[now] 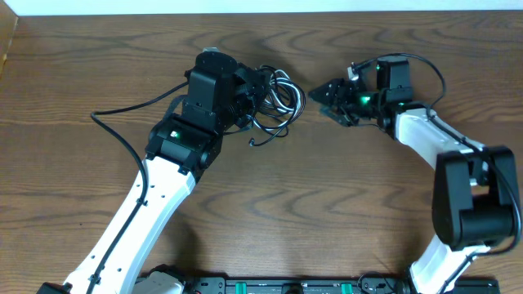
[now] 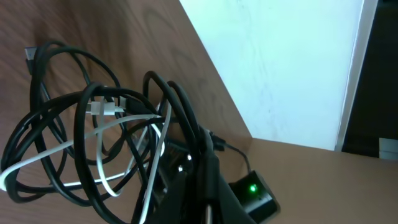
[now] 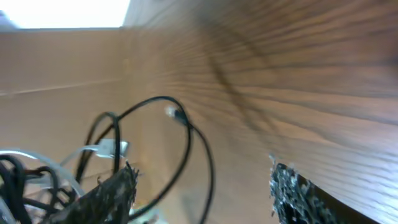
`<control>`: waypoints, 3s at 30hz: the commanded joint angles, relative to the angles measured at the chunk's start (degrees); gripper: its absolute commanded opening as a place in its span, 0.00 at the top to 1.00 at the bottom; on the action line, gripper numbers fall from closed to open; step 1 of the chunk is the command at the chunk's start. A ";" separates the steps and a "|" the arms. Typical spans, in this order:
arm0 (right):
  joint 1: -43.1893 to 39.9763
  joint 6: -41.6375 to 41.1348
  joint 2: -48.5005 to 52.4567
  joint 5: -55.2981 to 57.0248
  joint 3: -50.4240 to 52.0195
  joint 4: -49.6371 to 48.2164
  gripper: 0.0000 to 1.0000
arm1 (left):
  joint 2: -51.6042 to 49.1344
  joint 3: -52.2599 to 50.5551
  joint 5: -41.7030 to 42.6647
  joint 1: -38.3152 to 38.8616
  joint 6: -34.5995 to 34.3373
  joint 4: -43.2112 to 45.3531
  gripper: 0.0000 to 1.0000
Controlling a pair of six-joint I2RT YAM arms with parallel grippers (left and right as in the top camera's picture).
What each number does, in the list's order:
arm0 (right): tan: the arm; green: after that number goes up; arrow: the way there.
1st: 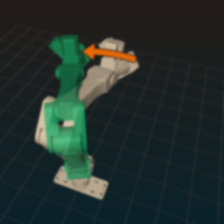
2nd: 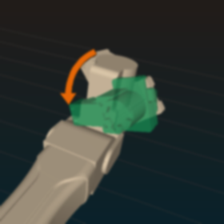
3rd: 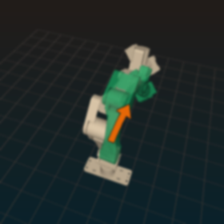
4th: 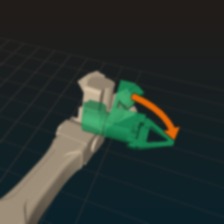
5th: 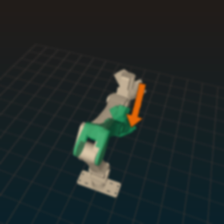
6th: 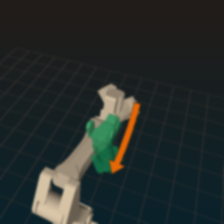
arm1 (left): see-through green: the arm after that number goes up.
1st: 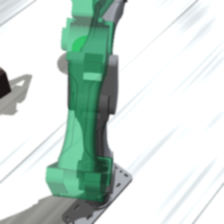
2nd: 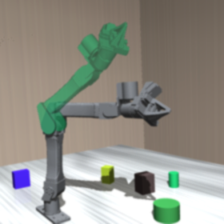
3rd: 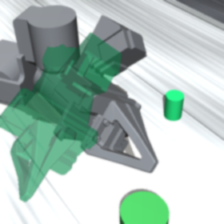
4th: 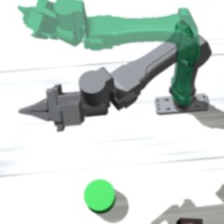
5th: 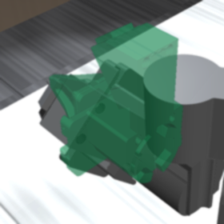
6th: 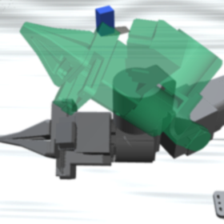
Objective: Untangle cables
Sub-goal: 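Reach the right gripper into the coil and grasp a black cable loop, then pull the black cable rightward with the right gripper, stretching the coil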
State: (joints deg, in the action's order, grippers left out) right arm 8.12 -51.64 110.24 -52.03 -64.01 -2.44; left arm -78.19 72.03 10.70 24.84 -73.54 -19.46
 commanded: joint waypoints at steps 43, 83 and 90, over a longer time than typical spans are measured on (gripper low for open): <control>4.35 -0.48 8.15 -1.33 -0.70 1.42 0.99 | 1.18 1.44 -0.57 -1.49 4.94 -2.69 0.93; -1.07 32.63 -34.49 53.35 -0.70 44.28 0.99 | 1.09 1.14 -10.49 -8.81 31.56 -31.47 0.92; -4.13 31.17 -34.14 53.33 -0.70 41.11 0.99 | 1.05 0.94 -8.28 -8.37 39.95 -31.04 0.92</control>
State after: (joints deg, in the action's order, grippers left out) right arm 5.98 -19.94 75.92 1.08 -64.23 39.31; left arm -78.19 72.03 1.76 16.36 -39.16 -50.68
